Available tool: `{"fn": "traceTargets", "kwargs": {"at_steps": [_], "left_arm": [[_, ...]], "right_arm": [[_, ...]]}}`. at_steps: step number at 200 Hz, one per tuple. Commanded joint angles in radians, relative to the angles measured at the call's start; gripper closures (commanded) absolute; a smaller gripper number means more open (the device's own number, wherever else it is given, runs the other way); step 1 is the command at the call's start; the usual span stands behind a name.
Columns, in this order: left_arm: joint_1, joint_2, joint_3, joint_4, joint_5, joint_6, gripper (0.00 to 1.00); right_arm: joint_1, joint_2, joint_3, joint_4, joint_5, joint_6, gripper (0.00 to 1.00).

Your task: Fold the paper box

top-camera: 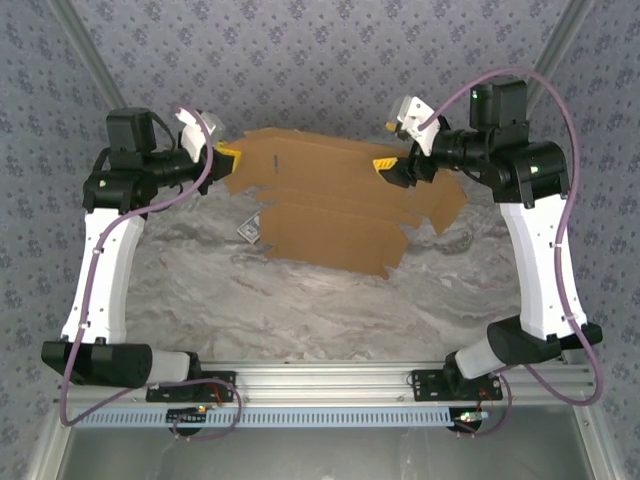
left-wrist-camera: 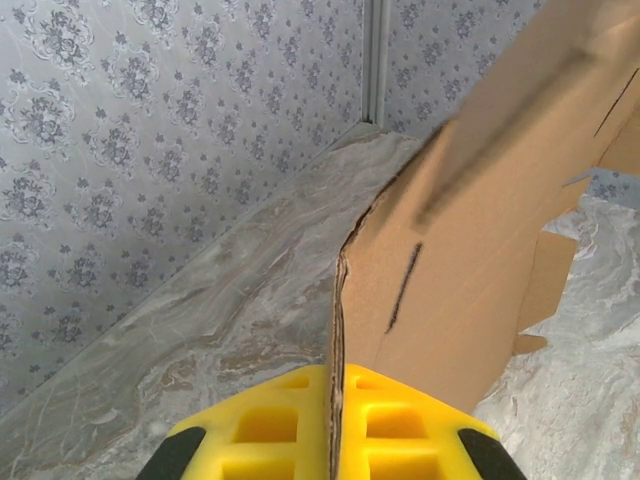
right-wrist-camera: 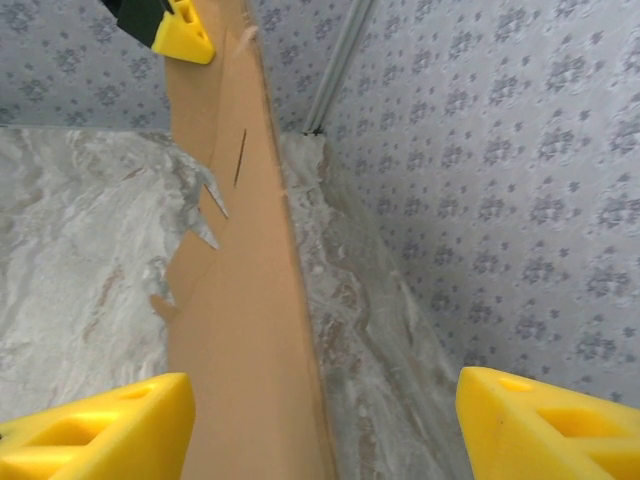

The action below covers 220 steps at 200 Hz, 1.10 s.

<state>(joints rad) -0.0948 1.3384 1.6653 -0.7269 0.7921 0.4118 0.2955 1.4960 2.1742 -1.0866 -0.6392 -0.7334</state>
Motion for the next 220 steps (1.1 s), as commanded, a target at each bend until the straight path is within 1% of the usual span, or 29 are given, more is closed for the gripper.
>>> {"fn": "traceTargets", "kwargs": {"at_steps": [1,14,32,52,79,99,117,156,194,200,210,216,220], "left_arm": [[-0.01,0.001,0.048,-0.009,0.0,0.014,1.0],[-0.011,0.001,0.05,-0.012,-0.003,0.017,1.0],[-0.016,0.0,0.053,-0.013,-0.004,0.019,1.0],[-0.019,0.002,0.053,-0.013,-0.008,0.019,1.0],[-0.023,0.004,0.06,-0.021,-0.008,0.025,1.0],[-0.028,0.006,0.067,-0.028,-0.016,0.034,1.0],[-0.031,0.015,0.084,-0.042,-0.027,0.042,1.0],[-0.036,0.03,0.112,-0.062,-0.036,0.05,1.0],[-0.038,0.03,0.12,-0.062,-0.046,0.045,1.0],[-0.037,0.028,0.12,-0.058,-0.045,0.038,1.0],[-0.037,0.025,0.12,-0.052,-0.043,0.024,1.0],[-0.037,0.022,0.117,-0.043,-0.044,0.013,0.97],[-0.038,0.019,0.113,-0.036,-0.044,0.006,0.88]], "right_arm": [[0.006,0.003,0.042,-0.061,-0.045,0.006,0.29],[0.01,0.012,0.048,-0.064,-0.027,0.003,0.32],[0.014,0.036,0.071,-0.083,0.005,-0.008,0.43],[0.027,0.063,0.106,-0.11,0.024,-0.027,0.52],[0.04,0.091,0.146,-0.139,0.063,-0.042,0.6],[0.044,0.106,0.165,-0.16,0.073,-0.049,0.63],[0.046,0.108,0.167,-0.162,0.076,-0.052,0.67],[0.046,0.109,0.167,-0.167,0.094,-0.055,0.8],[0.048,0.107,0.162,-0.153,0.133,-0.055,0.98],[0.05,0.106,0.16,-0.148,0.144,-0.057,1.0],[0.054,0.102,0.151,-0.136,0.172,-0.058,1.0],[0.059,0.098,0.146,-0.128,0.185,-0.059,1.0],[0.06,0.096,0.144,-0.125,0.19,-0.062,1.0]]}}
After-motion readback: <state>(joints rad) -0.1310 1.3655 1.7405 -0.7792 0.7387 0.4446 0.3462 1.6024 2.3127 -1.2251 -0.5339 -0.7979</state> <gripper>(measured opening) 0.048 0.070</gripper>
